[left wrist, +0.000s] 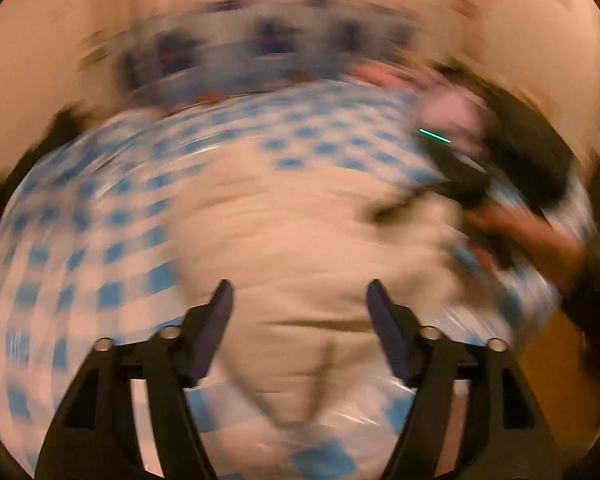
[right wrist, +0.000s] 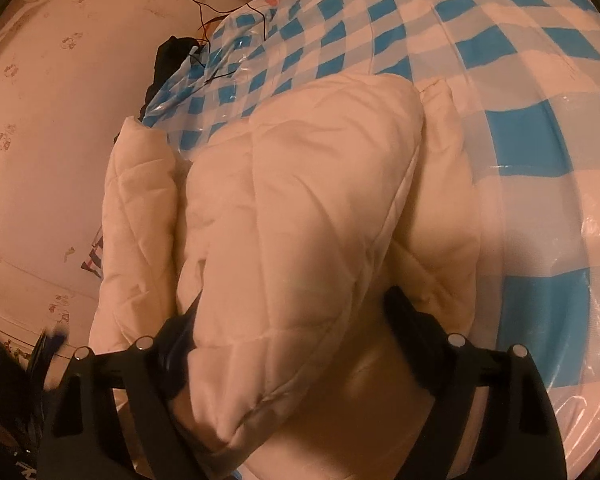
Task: Fold large clothes
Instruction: 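Release the folded end with the left gripper while the right gripper holds the fold down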
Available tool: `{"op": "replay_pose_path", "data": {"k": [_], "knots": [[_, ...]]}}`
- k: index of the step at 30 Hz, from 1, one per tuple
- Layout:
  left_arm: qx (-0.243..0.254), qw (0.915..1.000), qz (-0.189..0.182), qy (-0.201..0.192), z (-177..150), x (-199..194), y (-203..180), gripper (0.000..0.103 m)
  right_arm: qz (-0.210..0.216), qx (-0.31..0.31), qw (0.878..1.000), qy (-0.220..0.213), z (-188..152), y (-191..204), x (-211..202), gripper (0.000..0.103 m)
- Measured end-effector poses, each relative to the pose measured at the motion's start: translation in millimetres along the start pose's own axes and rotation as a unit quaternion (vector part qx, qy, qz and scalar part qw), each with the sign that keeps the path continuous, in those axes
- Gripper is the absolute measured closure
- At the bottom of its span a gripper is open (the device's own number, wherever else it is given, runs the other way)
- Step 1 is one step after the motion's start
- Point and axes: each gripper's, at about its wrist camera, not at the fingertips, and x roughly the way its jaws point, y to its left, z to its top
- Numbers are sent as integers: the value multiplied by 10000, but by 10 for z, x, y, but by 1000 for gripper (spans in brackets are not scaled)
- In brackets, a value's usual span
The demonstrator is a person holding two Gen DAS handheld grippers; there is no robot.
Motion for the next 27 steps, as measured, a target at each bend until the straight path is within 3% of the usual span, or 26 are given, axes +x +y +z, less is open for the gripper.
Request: {"op": "replay_pose_path", "data": {"k": [3, 4, 6, 7, 10, 12, 13, 15, 17, 18, 20, 21, 24, 25, 27], "knots": [[-954, 9951, 76, 256, -61, 506, 545, 34, 160, -28, 9998, -77, -10, 36, -74, 20], [-1202, 9918, -67, 432, -122, 768, 660, 34, 273, -5, 9996, -102, -27, 21, -96, 20], [-1799, 9787, -839, 532, -184, 1145, 754, 39, 696, 5, 9974, -164, -20, 49, -153, 19], [-1884, 9756, -1016, 492, -167, 1217, 721, 41, 994, -32, 9949, -163, -20, 82, -187, 17], [-1047, 9886, -1051, 261, 90, 1179, 192, 41, 1615, -481, 9854, -244, -16, 304, -336, 11], [-314, 9935, -1080, 191, 254, 1145, -213, 41, 2184, -769, 9719, -426, -18, 422, -532, 6], [-94, 9946, -1003, 253, 302, 1190, -348, 41, 2076, -817, 9736, -486, -22, 419, -592, 6], [44, 9942, -986, 439, 345, 1310, -467, 40, 1379, -680, 9860, -640, 1, 249, -688, 6], [179, 9947, -870, 519, 329, 1388, -538, 40, 550, -341, 9890, -1333, -4, -12, -929, 6], [236, 9951, -811, 523, 310, 1392, -575, 40, 271, -234, 9806, -1925, -33, -106, -1157, 6], [287, 9955, -755, 495, 289, 1368, -601, 40, 349, -171, 9675, -2500, -44, -157, -1437, 6], [287, 9956, -752, 483, 294, 1370, -597, 40, 513, -257, 9648, -2568, -19, -139, -1515, 6], [270, 9956, -769, 472, 298, 1386, -593, 40, 1057, -618, 9838, -1312, 277, 59, -1176, 6], [275, 9957, -750, 471, 306, 1359, -612, 40, 1019, -668, 9896, -767, 382, 135, -905, 6], [277, 9958, -728, 471, 325, 1362, -602, 40, 919, -800, 9924, -199, 477, 219, -550, 6]]}}
